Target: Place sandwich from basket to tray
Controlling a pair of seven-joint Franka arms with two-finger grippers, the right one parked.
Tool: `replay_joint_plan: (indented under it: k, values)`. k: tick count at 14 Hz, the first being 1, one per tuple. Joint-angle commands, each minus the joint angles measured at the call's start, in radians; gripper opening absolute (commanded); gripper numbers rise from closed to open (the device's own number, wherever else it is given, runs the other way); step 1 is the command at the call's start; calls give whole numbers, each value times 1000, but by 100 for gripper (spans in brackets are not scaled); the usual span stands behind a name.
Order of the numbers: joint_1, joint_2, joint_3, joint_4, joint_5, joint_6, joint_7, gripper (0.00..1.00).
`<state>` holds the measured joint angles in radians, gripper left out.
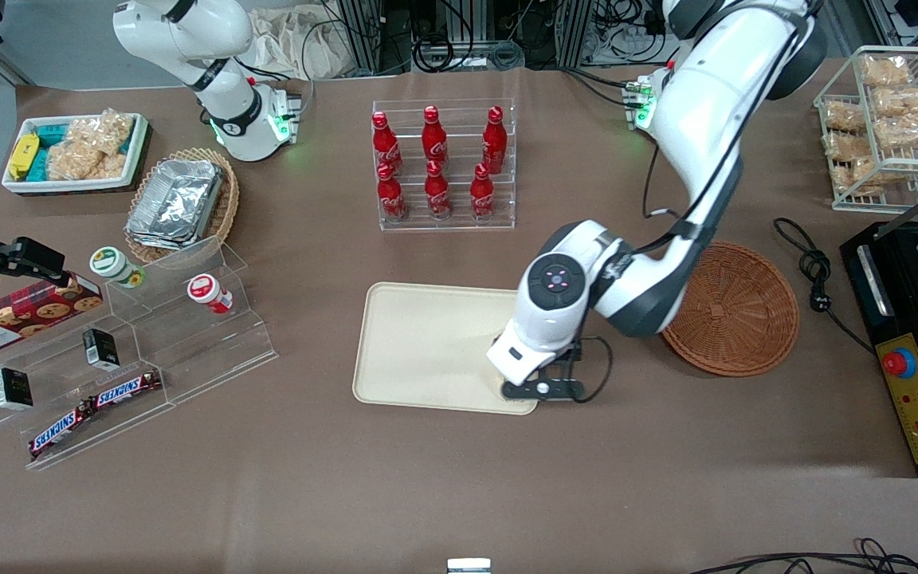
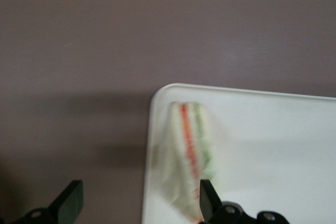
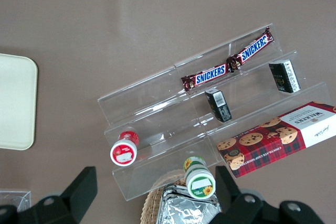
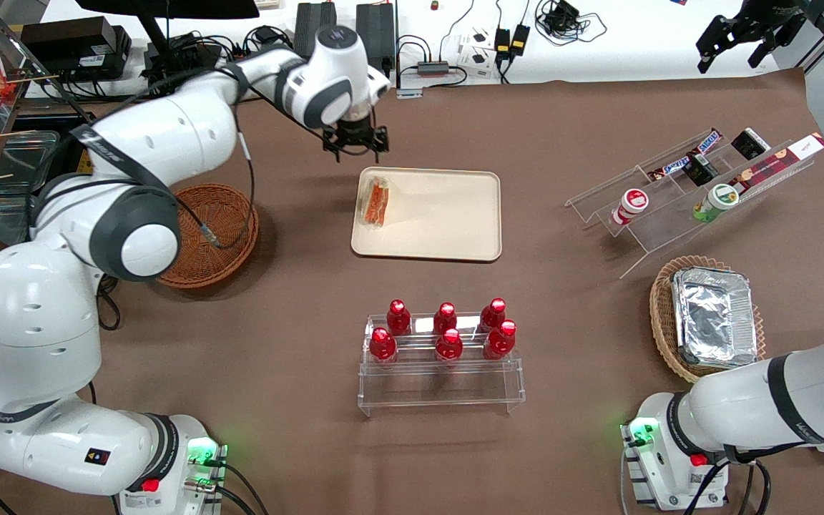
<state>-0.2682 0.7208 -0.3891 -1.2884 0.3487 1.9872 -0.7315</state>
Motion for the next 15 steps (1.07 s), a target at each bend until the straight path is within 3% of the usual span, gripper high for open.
replay_joint_plan:
  k: [1,5,8,13,15]
  values:
    - [62,-150,-2,-69,10,-140,-2,100]
    - [197,-418,-8,-364,4,-99,21,100]
    - [294,-650,-7,-584,-104,-9,99,100]
    - [472,-730,0,-559,-246,-56,361,100]
    - [558,-718,0,-464,-252,-151,463,100]
